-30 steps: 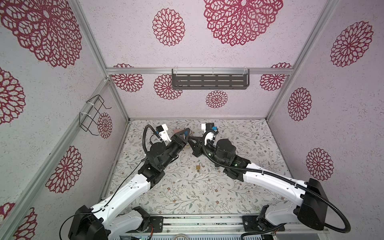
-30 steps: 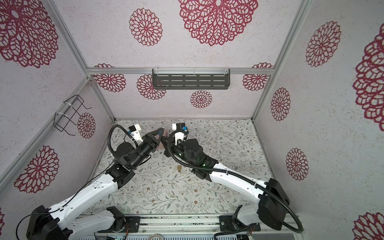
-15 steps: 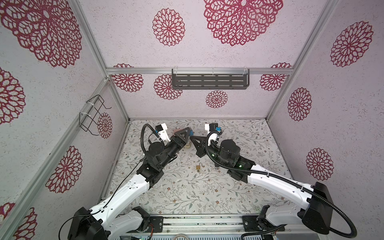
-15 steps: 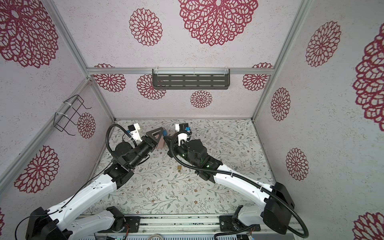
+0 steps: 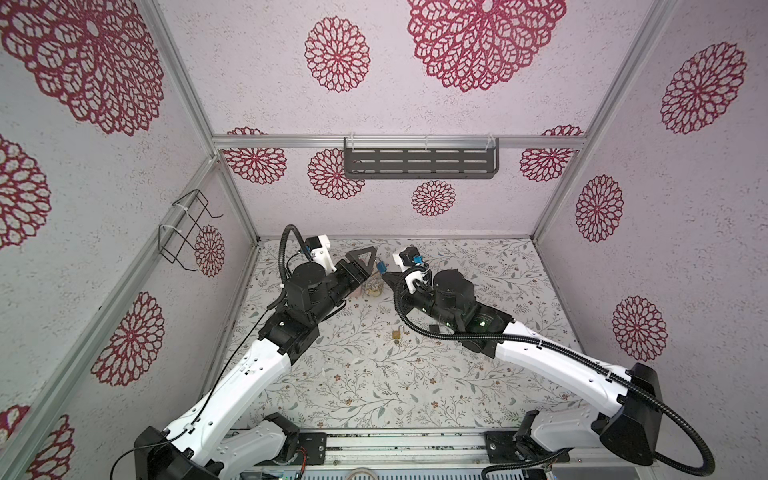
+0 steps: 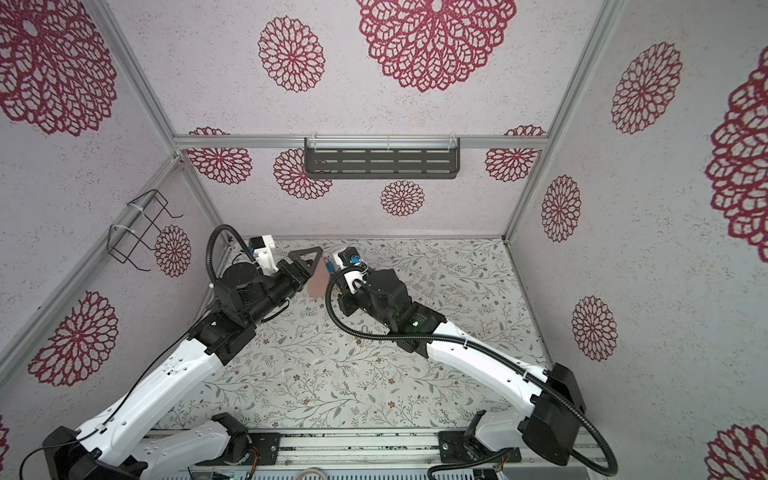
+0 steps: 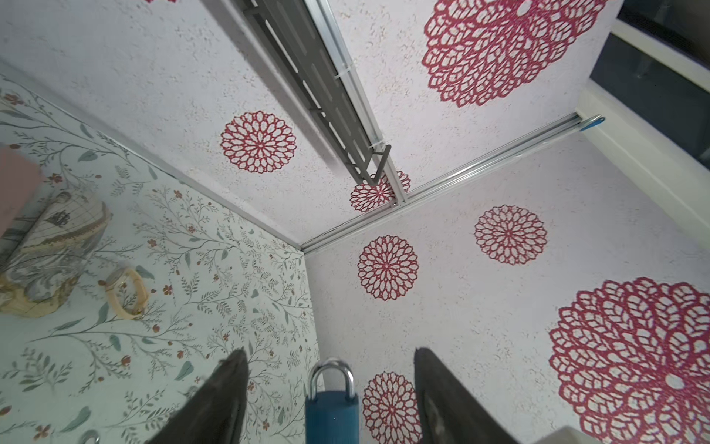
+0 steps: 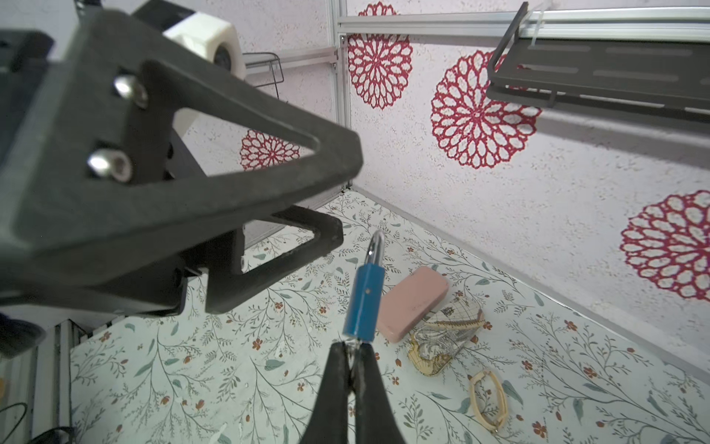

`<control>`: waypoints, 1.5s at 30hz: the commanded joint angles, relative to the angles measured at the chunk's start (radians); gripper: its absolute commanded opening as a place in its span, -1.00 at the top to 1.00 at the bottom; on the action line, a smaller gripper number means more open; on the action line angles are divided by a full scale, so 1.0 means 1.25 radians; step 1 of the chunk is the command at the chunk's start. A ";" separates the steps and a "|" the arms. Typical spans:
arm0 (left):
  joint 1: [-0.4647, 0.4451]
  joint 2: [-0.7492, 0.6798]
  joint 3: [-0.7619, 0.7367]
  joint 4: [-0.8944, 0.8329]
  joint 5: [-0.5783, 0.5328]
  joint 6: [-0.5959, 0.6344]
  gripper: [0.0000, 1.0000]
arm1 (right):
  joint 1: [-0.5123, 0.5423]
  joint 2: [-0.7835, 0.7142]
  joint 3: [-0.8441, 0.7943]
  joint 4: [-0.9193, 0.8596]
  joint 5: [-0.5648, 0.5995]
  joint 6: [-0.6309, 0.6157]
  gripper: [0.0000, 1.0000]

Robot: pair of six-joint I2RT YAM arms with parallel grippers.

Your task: Unlock with the key

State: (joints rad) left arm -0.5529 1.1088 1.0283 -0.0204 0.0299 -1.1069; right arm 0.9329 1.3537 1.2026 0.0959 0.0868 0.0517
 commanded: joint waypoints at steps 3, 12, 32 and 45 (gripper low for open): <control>-0.037 0.045 0.077 -0.154 -0.021 0.092 -0.31 | 0.002 0.018 0.082 -0.065 0.013 -0.048 1.00; -0.038 0.065 0.098 -0.161 -0.036 0.103 -0.01 | 0.006 0.036 0.106 -0.094 0.016 -0.053 1.00; -0.035 0.080 0.078 -0.116 0.016 0.031 0.32 | 0.006 0.059 0.133 -0.109 0.035 -0.064 1.00; -0.027 0.101 0.082 -0.121 0.052 0.026 0.45 | 0.006 0.065 0.137 -0.113 0.045 -0.080 1.00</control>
State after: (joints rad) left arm -0.5907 1.2304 1.1290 -0.1841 0.0750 -1.0851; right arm 0.9367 1.4349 1.3277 -0.0784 0.1310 -0.0257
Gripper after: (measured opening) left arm 0.296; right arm 0.051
